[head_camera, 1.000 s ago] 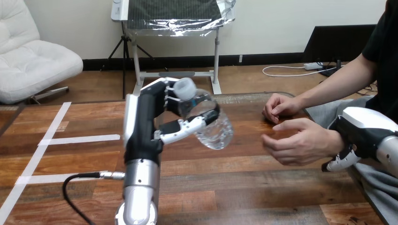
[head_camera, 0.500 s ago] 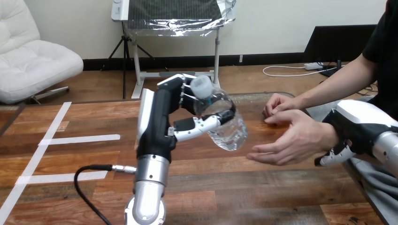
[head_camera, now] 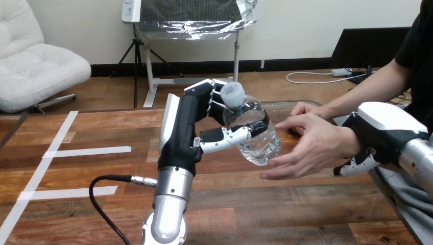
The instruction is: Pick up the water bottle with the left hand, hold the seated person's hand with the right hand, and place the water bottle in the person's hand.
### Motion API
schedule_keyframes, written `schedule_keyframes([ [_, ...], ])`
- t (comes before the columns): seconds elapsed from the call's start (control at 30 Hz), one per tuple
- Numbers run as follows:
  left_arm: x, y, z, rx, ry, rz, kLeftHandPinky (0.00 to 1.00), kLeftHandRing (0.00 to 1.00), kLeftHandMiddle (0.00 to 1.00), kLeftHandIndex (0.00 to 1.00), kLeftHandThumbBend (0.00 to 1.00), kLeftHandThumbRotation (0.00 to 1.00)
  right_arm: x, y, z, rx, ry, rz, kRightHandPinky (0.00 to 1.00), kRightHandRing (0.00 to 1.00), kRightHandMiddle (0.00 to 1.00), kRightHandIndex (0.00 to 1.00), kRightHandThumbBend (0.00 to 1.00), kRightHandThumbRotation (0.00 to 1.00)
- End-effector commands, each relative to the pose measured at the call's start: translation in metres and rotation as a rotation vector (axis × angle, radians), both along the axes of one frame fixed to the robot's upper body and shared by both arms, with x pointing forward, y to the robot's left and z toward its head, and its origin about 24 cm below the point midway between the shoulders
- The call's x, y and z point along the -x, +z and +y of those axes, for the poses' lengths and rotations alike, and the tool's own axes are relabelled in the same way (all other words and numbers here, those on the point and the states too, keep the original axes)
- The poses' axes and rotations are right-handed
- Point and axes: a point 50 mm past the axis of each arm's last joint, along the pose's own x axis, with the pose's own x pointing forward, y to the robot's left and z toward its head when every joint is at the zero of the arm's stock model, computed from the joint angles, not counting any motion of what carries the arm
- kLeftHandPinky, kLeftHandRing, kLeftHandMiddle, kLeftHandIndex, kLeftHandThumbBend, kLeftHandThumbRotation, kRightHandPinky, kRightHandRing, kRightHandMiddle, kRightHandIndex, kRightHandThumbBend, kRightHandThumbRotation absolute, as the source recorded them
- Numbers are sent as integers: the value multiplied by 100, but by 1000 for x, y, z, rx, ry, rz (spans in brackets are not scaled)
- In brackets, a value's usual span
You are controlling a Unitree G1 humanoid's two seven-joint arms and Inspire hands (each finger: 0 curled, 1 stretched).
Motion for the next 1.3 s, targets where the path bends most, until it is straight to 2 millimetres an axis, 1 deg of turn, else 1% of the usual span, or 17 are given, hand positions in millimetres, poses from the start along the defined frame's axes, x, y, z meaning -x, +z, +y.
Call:
schedule_keyframes([
  [0.0,-8,29,-23,82,-43,-88,38,39,41,46,64,0,-4,35,-7,34,-8,-123,22,27,35,38,75,0],
  [0.5,-7,27,-29,87,-63,-81,38,39,41,46,65,0,-3,41,0,36,36,-150,22,25,32,35,76,0],
  [0.63,-6,27,-34,93,-71,-79,38,39,41,46,65,0,-2,46,6,27,50,-163,24,26,31,35,76,0],
  [0.8,-6,26,-35,91,-74,-78,38,39,41,46,65,0,-2,47,8,18,56,-168,24,26,31,34,77,0],
  [1.27,-4,25,-40,98,-84,-72,38,39,42,47,63,0,-1,46,7,11,66,-174,20,24,29,33,77,0],
])
